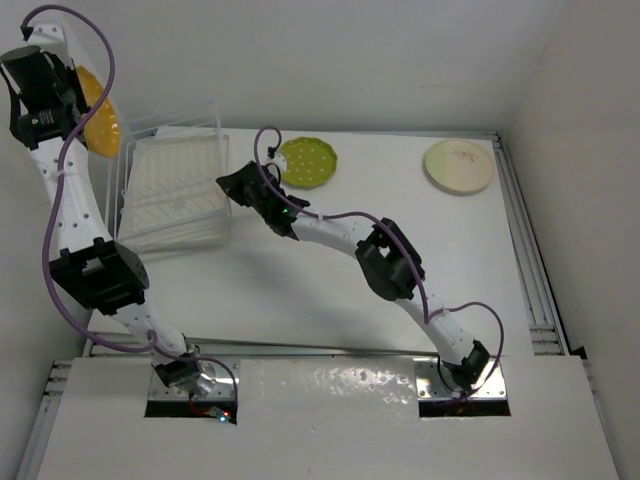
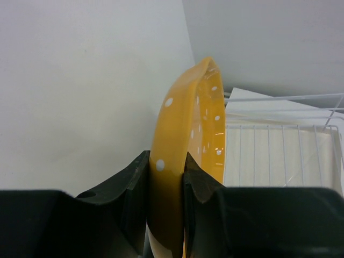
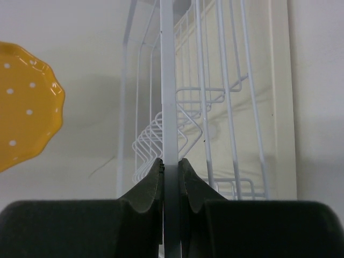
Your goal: Unload the plates from the dish rack
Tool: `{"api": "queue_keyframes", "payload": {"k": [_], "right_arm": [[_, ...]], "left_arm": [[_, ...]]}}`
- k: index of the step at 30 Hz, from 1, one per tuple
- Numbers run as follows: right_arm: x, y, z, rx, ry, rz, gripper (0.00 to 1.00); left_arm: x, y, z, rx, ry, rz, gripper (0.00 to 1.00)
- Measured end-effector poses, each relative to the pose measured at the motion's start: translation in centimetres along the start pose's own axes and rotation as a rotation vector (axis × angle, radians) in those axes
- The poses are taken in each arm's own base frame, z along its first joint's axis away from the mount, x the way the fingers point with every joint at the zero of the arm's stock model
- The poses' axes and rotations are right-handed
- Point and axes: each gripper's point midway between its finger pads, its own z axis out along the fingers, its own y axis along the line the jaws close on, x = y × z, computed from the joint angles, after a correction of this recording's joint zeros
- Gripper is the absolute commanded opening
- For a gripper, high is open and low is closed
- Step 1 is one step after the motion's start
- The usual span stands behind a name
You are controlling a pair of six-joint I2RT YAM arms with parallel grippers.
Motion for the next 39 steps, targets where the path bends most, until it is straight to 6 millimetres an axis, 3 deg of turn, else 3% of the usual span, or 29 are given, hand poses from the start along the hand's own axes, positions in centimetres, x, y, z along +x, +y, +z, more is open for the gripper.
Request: {"api": "queue_keyframes", "payload": {"k": [11, 16, 18, 19, 24, 25, 28, 31, 39], "right_arm": [[-0.2, -0.7, 0.5, 0.024, -0.053, 0.076, 0.01], [0.4, -1.8, 0.5, 0.045, -0.054, 0.094, 0.33], [0.3, -1.6, 0.5, 0.034, -0.060, 0.109, 0.41], [0.3, -1.6, 0.5, 0.027, -0.062, 0.115, 0.51], [0.5, -1.9, 0.4, 0.026, -0.056, 0.097, 0.67], [0.6, -2.1, 0.3, 0.030, -0.054, 0.084, 0.74], [0.6, -2.6, -0.3, 0.047, -0.042, 0.026, 0.82], [0.2, -2.4, -1.1, 0.057, -0.035, -0.038, 0.84], [-1.9, 0.8, -3.6, -0.012, -0.047, -0.240, 0.96]], "left_arm": [[2.4, -1.1, -0.5, 0.050, 0.093, -0.026, 0.00], [2.6, -2.6, -0.7, 0.121, 0.102, -0.069, 0.00], [2.5, -3.3, -0.8, 0.157, 0.099, -0.090, 0.00], [2.4, -3.7, -0.8, 0.175, 0.096, -0.100, 0.00], [2.2, -4.7, -1.0, 0.233, 0.089, -0.125, 0.00], [2.2, -4.9, -1.0, 0.242, 0.088, -0.128, 0.00], [2.1, -5.3, -1.1, 0.265, 0.085, -0.137, 0.00], [1.9, -5.8, -1.2, 0.291, 0.083, -0.151, 0.00], [1.6, -7.7, -1.7, 0.377, 0.080, -0.203, 0.00]]}}
